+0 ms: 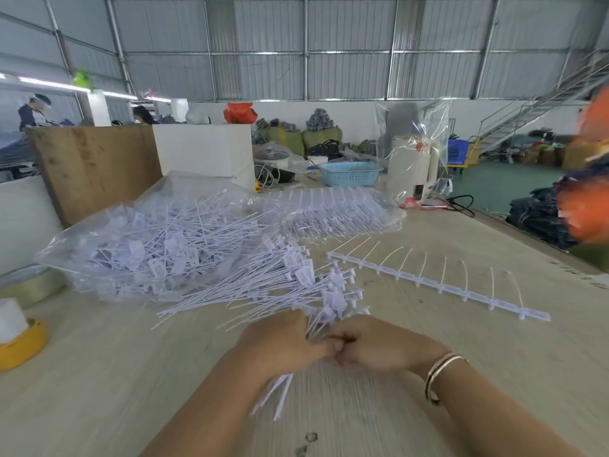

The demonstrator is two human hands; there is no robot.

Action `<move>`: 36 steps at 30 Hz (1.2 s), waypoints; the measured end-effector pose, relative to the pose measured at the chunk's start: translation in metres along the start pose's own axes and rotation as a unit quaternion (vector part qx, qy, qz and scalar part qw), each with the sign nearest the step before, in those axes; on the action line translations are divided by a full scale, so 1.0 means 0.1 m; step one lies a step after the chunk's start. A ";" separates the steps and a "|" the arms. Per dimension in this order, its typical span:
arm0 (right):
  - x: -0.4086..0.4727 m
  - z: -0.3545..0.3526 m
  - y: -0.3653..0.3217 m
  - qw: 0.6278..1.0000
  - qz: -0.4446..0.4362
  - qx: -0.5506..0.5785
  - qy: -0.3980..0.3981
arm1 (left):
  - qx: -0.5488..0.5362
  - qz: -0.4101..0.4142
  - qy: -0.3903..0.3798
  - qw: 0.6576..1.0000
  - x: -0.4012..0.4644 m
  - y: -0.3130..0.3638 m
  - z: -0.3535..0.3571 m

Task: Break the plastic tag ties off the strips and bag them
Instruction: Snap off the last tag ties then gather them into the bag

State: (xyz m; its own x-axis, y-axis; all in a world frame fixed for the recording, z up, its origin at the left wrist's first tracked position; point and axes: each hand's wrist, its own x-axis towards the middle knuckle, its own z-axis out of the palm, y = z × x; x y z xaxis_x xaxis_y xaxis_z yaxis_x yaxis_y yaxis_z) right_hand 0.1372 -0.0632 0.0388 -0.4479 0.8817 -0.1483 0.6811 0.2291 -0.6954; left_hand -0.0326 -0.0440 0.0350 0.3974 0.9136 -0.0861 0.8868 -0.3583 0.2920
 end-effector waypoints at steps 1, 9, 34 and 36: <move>-0.01 -0.03 0.02 1.000 -0.007 0.022 0.008 | 0.004 0.008 -0.016 1.000 -0.01 -0.01 -0.02; -0.04 -0.30 0.21 0.898 -0.084 0.241 0.359 | 0.189 0.034 0.066 0.979 -0.02 0.03 0.08; 0.31 0.01 0.43 0.955 0.120 -0.155 0.221 | 0.211 0.033 0.210 0.954 0.58 -0.60 0.07; 0.36 0.07 0.37 0.947 0.123 -0.208 0.213 | 0.241 0.024 0.227 0.943 0.57 -0.63 0.06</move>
State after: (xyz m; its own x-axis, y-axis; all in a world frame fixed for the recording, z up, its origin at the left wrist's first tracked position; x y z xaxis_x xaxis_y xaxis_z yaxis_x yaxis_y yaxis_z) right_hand 0.1424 -0.0257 0.0030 -0.0325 0.9955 0.0894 0.9430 0.0601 -0.3273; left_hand -0.0646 0.0301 0.0062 0.3946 0.8429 0.3657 0.9182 -0.3465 -0.1921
